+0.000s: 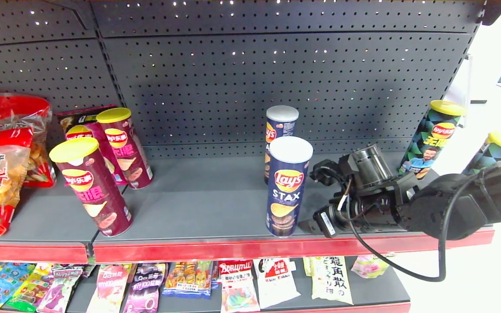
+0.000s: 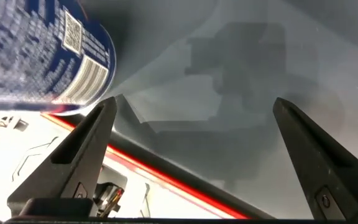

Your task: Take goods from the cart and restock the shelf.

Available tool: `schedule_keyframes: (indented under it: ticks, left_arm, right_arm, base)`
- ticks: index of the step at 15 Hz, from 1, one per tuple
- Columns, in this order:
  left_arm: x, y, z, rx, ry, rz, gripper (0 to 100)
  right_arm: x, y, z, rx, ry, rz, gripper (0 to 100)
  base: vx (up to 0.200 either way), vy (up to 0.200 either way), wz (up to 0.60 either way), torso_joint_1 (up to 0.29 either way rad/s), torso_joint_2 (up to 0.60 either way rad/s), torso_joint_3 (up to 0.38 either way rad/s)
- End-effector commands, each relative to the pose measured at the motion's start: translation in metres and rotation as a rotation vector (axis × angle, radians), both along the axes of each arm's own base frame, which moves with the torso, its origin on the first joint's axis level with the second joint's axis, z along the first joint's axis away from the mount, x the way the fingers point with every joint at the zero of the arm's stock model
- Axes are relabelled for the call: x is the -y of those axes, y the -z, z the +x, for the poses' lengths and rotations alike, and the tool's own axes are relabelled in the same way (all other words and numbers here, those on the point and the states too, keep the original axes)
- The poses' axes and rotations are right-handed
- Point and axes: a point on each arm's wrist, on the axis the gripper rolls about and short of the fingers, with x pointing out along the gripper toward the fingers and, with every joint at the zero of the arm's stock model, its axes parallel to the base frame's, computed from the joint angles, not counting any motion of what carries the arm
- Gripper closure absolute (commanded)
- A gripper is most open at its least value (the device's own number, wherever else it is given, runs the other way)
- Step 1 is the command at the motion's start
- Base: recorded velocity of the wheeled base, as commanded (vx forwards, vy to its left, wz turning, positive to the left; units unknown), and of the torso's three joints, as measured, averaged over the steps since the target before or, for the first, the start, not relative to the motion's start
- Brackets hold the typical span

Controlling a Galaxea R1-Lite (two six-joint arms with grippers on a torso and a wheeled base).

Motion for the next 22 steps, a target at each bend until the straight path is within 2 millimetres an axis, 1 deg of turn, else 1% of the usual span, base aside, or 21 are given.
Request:
schedule_keyframes:
  ticks: [1,12,15,17,19,20,21,22]
  left_arm:
    - [0.0,0.0,0.0,0.001,0.0,0.0,0]
    - [0.0,0.0,0.0,0.001,0.0,0.0,0]
    - [0.0,0.0,0.0,-0.001,0.0,0.0,0]
    - [0.0,0.0,0.0,0.001,0.0,0.0,0]
    - [0.0,0.0,0.0,-0.001,0.0,0.0,0]
    - [0.0,0.0,0.0,0.001,0.0,0.0,0]
    - [0.0,0.0,0.0,0.001,0.001,0.0,0]
    - [0.0,0.0,0.0,-0.001,0.001,0.003,0]
  right_arm:
    - [-0.003,0.001,0.003,-0.001,-0.003,-0.001,0]
    - [-0.008,0.001,0.004,0.003,-0.015,0.001,0]
    - [-0.004,-0.001,0.002,0.003,-0.006,0.001,0]
    - [0.009,-0.014,-0.012,0.025,0.007,0.014,0]
    - [0.028,-0.04,-0.039,0.087,0.019,0.053,0]
    - [0.037,-0.055,-0.055,0.131,0.026,0.084,0]
    - [0.047,-0.07,-0.075,0.181,0.026,0.121,0]
    - [0.06,-0.084,-0.101,0.24,0.016,0.159,0]
  base:
    - [0.0,0.0,0.0,0.0,0.0,0.0]
    - [0.0,0.0,0.0,0.0,0.0,0.0]
    - [0.0,0.0,0.0,0.0,0.0,0.0]
    - [0.0,0.0,0.0,0.0,0.0,0.0]
    - [0.0,0.0,0.0,0.0,0.0,0.0]
    - [0.0,0.0,0.0,0.0,0.0,0.0]
    - [0.0,0.0,0.0,0.0,0.0,0.0]
    - [0.0,0.0,0.0,0.0,0.0,0.0]
